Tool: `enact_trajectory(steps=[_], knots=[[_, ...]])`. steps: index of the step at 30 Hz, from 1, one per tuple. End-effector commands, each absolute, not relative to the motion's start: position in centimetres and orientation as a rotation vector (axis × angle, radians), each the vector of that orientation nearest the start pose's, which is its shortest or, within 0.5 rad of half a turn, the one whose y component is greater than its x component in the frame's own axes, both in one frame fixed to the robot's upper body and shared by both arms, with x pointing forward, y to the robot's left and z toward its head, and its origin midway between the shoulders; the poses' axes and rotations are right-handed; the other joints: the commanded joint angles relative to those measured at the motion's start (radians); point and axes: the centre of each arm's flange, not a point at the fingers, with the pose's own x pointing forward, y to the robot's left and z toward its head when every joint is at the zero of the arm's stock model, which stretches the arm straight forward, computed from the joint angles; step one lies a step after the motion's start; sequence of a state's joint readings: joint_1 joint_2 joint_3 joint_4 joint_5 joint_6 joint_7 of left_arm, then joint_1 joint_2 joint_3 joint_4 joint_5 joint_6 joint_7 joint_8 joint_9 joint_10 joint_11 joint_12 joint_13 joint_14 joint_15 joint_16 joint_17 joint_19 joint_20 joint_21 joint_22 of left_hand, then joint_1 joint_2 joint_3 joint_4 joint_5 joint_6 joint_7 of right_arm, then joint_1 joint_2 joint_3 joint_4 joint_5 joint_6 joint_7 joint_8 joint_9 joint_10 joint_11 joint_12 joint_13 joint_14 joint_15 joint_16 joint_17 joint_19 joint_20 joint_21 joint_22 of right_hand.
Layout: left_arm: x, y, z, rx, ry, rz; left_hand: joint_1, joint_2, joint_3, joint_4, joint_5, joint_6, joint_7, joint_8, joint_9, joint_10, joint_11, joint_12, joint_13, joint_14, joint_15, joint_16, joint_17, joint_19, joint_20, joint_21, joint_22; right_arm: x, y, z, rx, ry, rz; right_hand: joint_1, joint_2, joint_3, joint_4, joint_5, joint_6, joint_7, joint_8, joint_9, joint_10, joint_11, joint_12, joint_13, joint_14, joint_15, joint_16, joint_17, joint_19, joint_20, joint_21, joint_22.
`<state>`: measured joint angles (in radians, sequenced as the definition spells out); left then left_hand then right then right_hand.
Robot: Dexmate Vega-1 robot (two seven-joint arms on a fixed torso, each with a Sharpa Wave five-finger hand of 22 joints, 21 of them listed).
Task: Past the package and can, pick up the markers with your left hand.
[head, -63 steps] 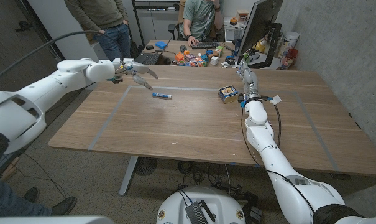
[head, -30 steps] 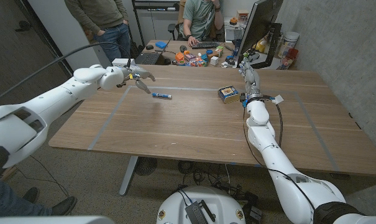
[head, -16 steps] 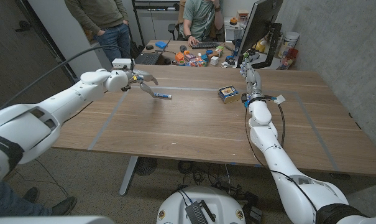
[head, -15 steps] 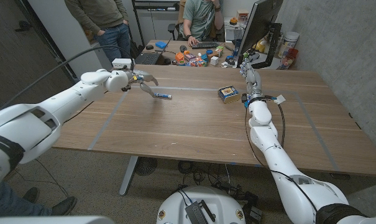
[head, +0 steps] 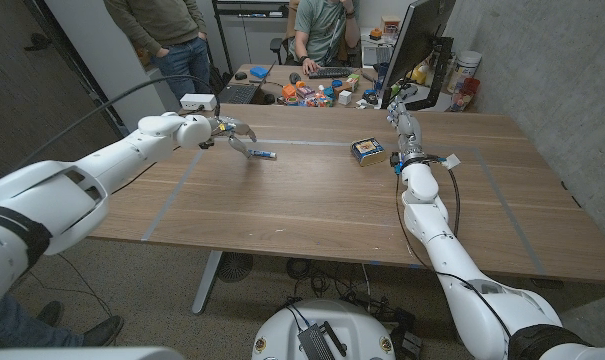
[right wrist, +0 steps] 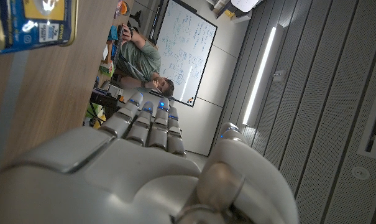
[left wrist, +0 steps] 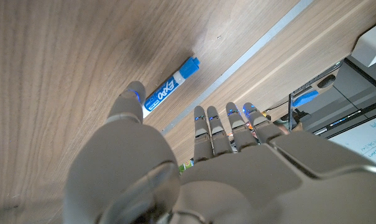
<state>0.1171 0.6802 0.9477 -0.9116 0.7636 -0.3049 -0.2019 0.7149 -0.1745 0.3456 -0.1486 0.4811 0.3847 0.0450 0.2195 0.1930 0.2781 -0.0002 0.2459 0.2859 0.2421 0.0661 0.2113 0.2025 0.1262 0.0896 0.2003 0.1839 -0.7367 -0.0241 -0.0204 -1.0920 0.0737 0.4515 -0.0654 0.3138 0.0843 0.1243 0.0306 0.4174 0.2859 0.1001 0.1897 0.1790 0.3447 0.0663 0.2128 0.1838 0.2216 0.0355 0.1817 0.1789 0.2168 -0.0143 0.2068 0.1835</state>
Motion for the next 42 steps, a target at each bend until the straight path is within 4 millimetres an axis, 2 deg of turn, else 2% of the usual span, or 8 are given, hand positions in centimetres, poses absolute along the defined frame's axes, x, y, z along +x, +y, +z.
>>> enact_trajectory(steps=[1,10,17,28,42], knots=[[72.6,29.8,10.4,2.005,-0.322,-0.158,0.002,0.013,-0.007,-0.001,0.0,0.009,0.001,0.009,0.005,0.011,0.002,0.008,0.005,0.014,-0.002,0.005,0.005,0.012,-0.004,0.006,0.003,67.5,-25.1,1.2,0.099,-0.81,-0.066,-0.007,-0.001,-0.005,0.0,0.007,0.008,-0.005,0.006,0.005,0.006,0.0,0.006,0.002,0.01,-0.002,0.005,0.003,-0.005,-0.001,-0.001,0.003],[72.6,29.4,10.6,2.016,-0.309,-0.148,0.0,0.015,-0.01,0.001,-0.001,0.015,0.004,0.009,0.005,0.016,0.006,0.011,0.008,0.016,0.002,0.006,0.005,0.017,-0.005,0.008,0.003,67.7,-25.5,0.4,0.119,-0.82,-0.062,-0.008,-0.002,-0.008,0.0,0.008,0.008,-0.005,0.006,0.005,0.007,-0.001,0.007,0.002,0.011,-0.002,0.005,0.002,-0.006,-0.001,-0.001,0.003],[72.8,28.3,10.9,2.042,-0.337,-0.111,0.0,0.017,-0.012,0.002,-0.002,0.021,0.005,0.01,0.005,0.025,0.003,0.016,0.01,0.027,0.002,0.009,0.006,0.023,-0.009,0.011,0.003,68.0,-26.0,-0.1,0.128,-0.827,-0.063,-0.012,-0.005,-0.011,0.0,0.008,0.01,-0.005,0.006,0.005,0.009,-0.003,0.007,0.002,0.014,0.0,0.006,0.002,-0.007,0.0,-0.001,0.003],[73.5,26.7,11.0,1.968,-0.374,-0.094,-0.001,0.02,-0.014,0.003,-0.003,0.027,0.001,0.01,0.005,0.032,0.002,0.02,0.014,0.038,-0.002,0.013,0.006,0.028,-0.012,0.013,0.004,68.2,-26.7,-0.5,0.131,-0.822,-0.067,-0.018,-0.009,-0.017,0.002,0.01,0.013,-0.005,0.007,0.005,0.011,-0.004,0.007,0.002,0.017,-0.001,0.006,0.003,-0.007,0.0,-0.001,0.003],[73.8,26.8,10.1,1.905,-0.329,-0.11,-0.002,0.023,-0.017,0.005,-0.005,0.034,0.001,0.011,0.005,0.031,0.003,0.021,0.017,0.038,-0.001,0.012,0.006,0.028,-0.01,0.013,0.004,68.7,-27.4,0.1,0.124,-0.809,-0.068,-0.025,-0.014,-0.023,0.004,0.011,0.013,-0.005,0.006,0.005,0.011,-0.002,0.007,0.002,0.014,0.001,0.005,0.003,-0.012,0.0,-0.003,0.003]])
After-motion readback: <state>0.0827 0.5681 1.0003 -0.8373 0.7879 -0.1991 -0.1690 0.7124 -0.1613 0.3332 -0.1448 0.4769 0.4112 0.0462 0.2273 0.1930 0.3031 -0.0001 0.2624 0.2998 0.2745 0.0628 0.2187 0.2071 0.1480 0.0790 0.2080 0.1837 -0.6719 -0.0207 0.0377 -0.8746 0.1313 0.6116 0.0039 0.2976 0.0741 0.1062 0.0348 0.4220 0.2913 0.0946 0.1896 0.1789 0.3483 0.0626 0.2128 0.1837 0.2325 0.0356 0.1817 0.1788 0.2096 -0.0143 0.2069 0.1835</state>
